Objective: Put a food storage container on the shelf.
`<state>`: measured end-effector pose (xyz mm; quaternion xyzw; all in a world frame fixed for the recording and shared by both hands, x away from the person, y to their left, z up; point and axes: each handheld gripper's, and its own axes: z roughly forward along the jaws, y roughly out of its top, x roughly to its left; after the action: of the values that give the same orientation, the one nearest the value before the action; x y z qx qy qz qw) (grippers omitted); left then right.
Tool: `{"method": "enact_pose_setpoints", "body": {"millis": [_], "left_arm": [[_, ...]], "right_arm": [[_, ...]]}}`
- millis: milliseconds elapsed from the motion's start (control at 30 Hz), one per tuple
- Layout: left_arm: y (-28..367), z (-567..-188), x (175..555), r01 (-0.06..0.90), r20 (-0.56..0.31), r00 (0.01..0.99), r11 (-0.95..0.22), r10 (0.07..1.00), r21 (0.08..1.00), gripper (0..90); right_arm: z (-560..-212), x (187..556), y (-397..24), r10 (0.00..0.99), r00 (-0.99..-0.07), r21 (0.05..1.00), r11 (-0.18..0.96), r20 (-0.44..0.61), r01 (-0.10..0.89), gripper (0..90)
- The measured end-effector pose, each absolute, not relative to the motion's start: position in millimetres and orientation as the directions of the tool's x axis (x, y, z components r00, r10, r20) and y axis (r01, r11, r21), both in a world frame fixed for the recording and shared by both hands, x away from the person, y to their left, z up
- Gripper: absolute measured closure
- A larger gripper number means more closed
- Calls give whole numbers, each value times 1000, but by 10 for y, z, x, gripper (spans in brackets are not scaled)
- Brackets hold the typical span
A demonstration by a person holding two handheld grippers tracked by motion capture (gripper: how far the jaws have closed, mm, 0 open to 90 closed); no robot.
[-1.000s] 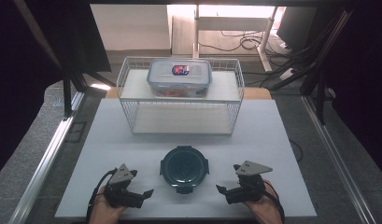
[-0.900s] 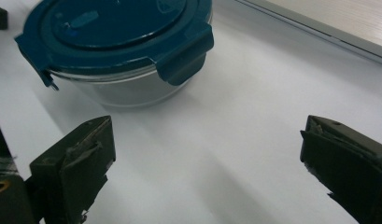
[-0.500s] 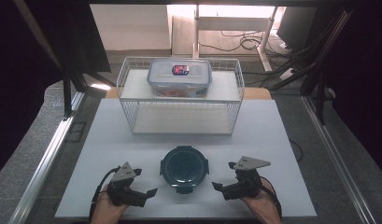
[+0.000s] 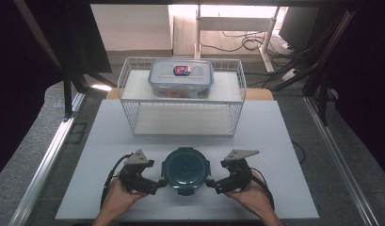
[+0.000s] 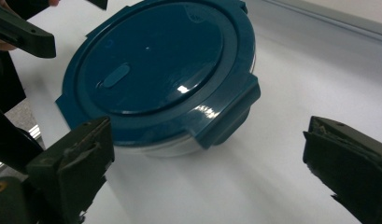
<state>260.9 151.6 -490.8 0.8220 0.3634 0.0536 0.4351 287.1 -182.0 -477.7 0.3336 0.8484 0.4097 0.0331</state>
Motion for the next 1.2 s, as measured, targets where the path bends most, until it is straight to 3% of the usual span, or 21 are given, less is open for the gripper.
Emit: {"method": "enact_pose_setpoints", "body": {"millis": [333, 500, 533, 667, 800, 967, 1000, 1033, 1200], "left_arm": [[1372, -5010, 2877, 607, -323, 731, -357, 601, 710, 31], [1428, -5121, 2904, 656, -419, 718, -341, 555, 673, 61], [1468, -5154, 2917, 679, -468, 706, -321, 532, 660, 107], [1503, -5169, 2906, 705, -510, 684, -294, 521, 645, 160], [1586, -5192, 2918, 739, -557, 646, -243, 522, 629, 254], [1670, -5189, 2887, 765, -594, 603, -176, 532, 620, 321], [1678, -5173, 2875, 767, -595, 602, -178, 533, 617, 414], [1660, -5157, 2851, 761, -582, 605, -182, 543, 622, 434], [1675, -5156, 2812, 776, -601, 589, -169, 540, 608, 471]], "right_arm": [[-4847, 3115, -1631, 576, -765, 665, 455, 287, 593, 56], [-4953, 3224, -1597, 536, -738, 611, 439, 410, 659, 87], [-4969, 3238, -1605, 512, -734, 603, 433, 447, 670, 134], [-4961, 3231, -1611, 510, -729, 592, 438, 457, 677, 162], [-4975, 3258, -1700, 503, -699, 577, 404, 508, 710, 253], [-4977, 3258, -1772, 504, -665, 558, 370, 551, 743, 344], [-4971, 3246, -1804, 509, -639, 535, 355, 577, 766, 393], [-4975, 3211, -1835, 511, -621, 527, 337, 594, 780, 425], [-4957, 3154, -1866, 525, -595, 523, 299, 608, 798, 472]]}}
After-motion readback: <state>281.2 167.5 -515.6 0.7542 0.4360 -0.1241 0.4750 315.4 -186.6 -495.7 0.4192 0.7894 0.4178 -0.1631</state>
